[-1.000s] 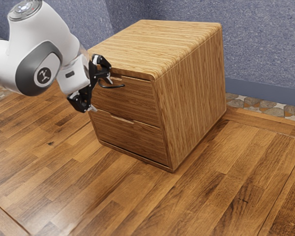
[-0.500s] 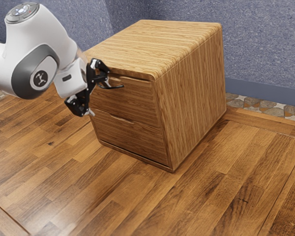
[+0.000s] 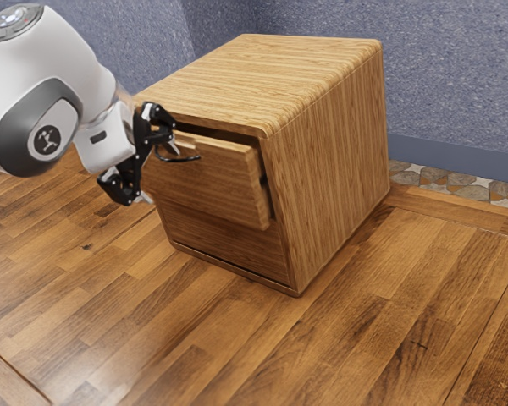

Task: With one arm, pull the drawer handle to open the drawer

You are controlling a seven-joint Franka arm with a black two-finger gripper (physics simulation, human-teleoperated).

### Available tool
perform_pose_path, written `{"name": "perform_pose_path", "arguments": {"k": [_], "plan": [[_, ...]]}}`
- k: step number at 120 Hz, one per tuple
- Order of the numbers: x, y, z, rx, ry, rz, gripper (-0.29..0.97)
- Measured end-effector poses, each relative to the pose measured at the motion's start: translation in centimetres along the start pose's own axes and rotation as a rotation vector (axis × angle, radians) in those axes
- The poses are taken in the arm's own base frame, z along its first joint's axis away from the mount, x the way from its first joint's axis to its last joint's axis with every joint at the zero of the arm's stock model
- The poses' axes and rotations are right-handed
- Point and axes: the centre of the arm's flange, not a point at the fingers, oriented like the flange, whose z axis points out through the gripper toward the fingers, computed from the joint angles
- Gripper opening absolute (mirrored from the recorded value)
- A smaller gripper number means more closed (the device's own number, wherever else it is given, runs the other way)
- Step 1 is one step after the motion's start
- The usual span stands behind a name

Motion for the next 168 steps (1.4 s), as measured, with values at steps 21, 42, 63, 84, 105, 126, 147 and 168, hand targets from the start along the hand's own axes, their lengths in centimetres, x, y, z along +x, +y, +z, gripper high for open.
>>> {"name": "perform_pose_path", "arguments": {"k": [21, 42, 63, 84, 105, 126, 147, 168], "plan": [[0.0, 0.8, 0.0, -0.019, 0.002, -0.023, 0.68], [0.1, 1.8, -0.1, -0.032, 0.003, -0.041, 0.68], [0.1, 3.0, -0.4, -0.041, 0.005, -0.055, 0.68], [0.1, 4.3, -1.2, -0.037, 0.007, -0.067, 0.68], [0.1, 5.6, -1.9, -0.031, 0.01, -0.075, 0.66], [0.0, 7.0, -2.9, -0.02, 0.013, -0.085, 0.66], [-0.1, 8.9, -3.8, -0.011, 0.017, -0.095, 0.68], [-0.5, 10.4, -4.4, -0.004, 0.02, -0.108, 0.68]]}}
